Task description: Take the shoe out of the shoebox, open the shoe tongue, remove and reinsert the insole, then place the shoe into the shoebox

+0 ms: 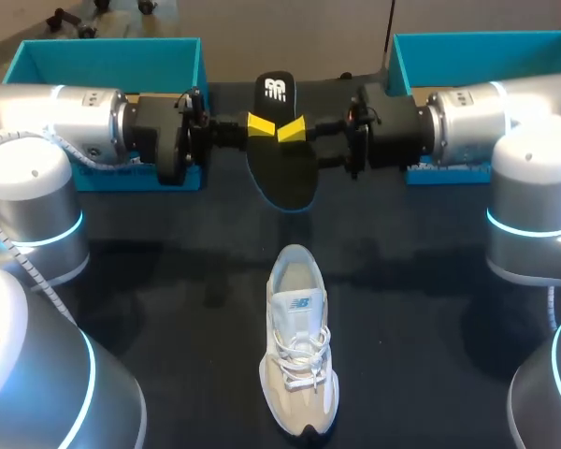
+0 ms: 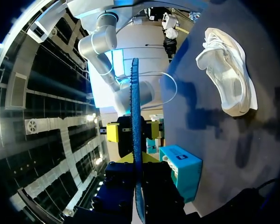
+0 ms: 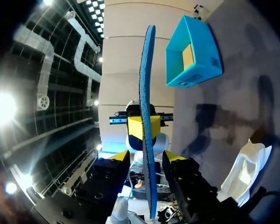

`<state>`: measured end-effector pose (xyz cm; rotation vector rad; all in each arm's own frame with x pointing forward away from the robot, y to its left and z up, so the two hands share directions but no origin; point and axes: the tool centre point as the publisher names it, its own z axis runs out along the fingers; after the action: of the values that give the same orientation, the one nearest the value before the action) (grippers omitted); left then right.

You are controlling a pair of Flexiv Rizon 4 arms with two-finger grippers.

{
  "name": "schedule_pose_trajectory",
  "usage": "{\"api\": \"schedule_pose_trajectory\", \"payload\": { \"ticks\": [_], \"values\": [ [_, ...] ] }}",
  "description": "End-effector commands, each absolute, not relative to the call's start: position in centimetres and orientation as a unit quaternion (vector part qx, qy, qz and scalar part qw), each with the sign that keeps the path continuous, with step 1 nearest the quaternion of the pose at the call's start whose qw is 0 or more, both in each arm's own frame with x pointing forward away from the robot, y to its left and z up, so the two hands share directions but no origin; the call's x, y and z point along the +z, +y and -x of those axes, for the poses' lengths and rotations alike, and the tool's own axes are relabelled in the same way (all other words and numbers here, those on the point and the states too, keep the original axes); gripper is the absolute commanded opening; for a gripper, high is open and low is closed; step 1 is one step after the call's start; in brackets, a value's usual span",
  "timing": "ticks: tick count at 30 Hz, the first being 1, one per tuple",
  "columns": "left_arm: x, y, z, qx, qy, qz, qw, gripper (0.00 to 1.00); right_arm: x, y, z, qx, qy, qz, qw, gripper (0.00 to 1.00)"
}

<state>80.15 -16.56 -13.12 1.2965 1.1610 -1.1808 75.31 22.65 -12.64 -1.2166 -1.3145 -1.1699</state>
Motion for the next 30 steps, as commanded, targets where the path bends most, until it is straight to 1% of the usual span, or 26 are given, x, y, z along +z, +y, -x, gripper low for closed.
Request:
{"api": "schedule_pose_trajectory", "payload": {
  "ticks": [1, 7, 9, 12, 18, 27, 29, 30],
  "values": [
    [-13.02, -16.61, -80.00, -0.486, 0.480, -0.535, 0.497, 0.00, -12.55, 22.34, -74.59, -0.486, -0.535, 0.504, 0.472, 0.43],
    [-12.92, -16.54, -79.99, -0.483, 0.480, -0.535, 0.499, 0.00, -12.61, 21.97, -74.45, -0.487, -0.533, 0.508, 0.469, 0.38],
    [-12.93, -16.53, -80.00, -0.483, 0.481, -0.535, 0.499, 0.00, -12.68, 21.94, -74.46, -0.485, -0.533, 0.510, 0.470, 0.33],
    [-12.95, -16.52, -80.00, -0.483, 0.481, -0.535, 0.499, 0.00, -12.84, 21.95, -74.48, -0.481, -0.533, 0.512, 0.471, 0.27],
    [-13.01, -16.53, -79.96, -0.483, 0.481, -0.536, 0.498, 0.00, -12.90, 22.00, -74.48, -0.481, -0.533, 0.513, 0.470, 0.22],
    [-13.05, -16.51, -79.89, -0.483, 0.481, -0.537, 0.497, 0.00, -12.90, 22.02, -74.45, -0.483, -0.535, 0.512, 0.467, 0.21],
    [-13.08, -16.48, -79.89, -0.483, 0.481, -0.537, 0.497, 0.00, -12.92, 22.04, -74.43, -0.483, -0.535, 0.512, 0.467, 0.18],
    [-13.09, -16.47, -79.89, -0.483, 0.481, -0.537, 0.497, 0.00, -12.93, 22.06, -74.42, -0.482, -0.535, 0.512, 0.467, 0.15]
  ]
}}
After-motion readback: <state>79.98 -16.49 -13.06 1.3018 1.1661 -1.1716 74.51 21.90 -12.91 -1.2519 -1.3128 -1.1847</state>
